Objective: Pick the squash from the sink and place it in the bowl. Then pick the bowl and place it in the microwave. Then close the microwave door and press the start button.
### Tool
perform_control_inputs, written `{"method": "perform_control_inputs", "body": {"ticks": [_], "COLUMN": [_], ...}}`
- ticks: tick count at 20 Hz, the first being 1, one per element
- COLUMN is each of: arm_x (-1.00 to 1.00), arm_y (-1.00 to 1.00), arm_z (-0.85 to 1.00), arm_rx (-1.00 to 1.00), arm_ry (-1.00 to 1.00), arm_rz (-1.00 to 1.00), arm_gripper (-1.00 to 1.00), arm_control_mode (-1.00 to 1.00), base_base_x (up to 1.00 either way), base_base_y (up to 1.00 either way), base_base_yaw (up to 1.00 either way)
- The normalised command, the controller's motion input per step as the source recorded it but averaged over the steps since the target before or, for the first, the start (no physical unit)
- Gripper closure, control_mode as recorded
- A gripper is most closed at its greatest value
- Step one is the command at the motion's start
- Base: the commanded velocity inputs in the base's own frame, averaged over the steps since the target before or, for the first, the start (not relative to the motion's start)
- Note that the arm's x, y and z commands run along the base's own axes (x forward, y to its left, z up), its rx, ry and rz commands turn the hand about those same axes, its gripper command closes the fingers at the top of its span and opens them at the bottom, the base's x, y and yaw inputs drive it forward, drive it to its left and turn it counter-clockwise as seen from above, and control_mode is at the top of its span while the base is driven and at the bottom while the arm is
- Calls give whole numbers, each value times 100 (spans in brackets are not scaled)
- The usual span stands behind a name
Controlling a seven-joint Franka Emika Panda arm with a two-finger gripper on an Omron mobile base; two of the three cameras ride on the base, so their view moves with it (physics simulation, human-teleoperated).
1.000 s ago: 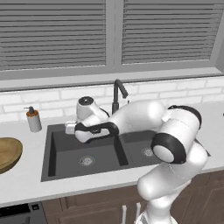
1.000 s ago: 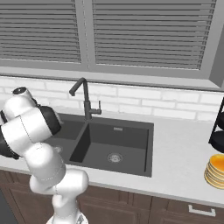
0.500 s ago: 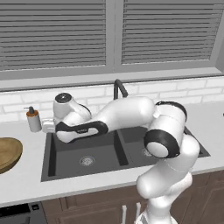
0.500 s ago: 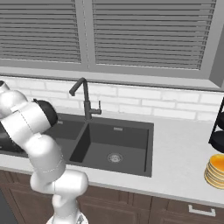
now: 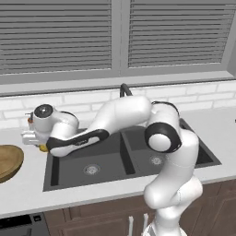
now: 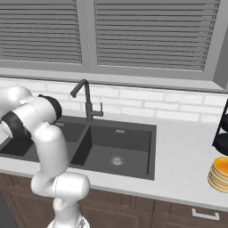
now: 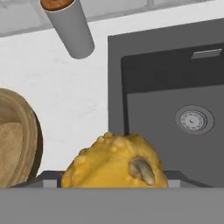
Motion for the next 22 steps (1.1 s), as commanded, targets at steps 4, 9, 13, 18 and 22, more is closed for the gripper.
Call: {"method": "perform_control_inputs", "body": {"ticks": [4, 9, 13, 18, 22], "arm_x": [-29, -6, 0, 0, 1], "arm_y": [49, 53, 51, 39, 33], "arm_z": [0, 0, 13, 1, 0], "arm_rx": [0, 0, 0, 0, 0], "arm_ry": [-10, 0, 1, 0, 0], "arm_rz": [0, 0, 0, -3, -4], "arm_gripper": [100, 100, 100, 100, 100], "arm_control_mode": [-100, -100, -100, -100, -100], "base_base_x": [0, 0, 0, 0, 0], "base_base_y": [0, 0, 0, 0, 0], "base_base_yaw": [0, 0, 0, 0, 0]}}
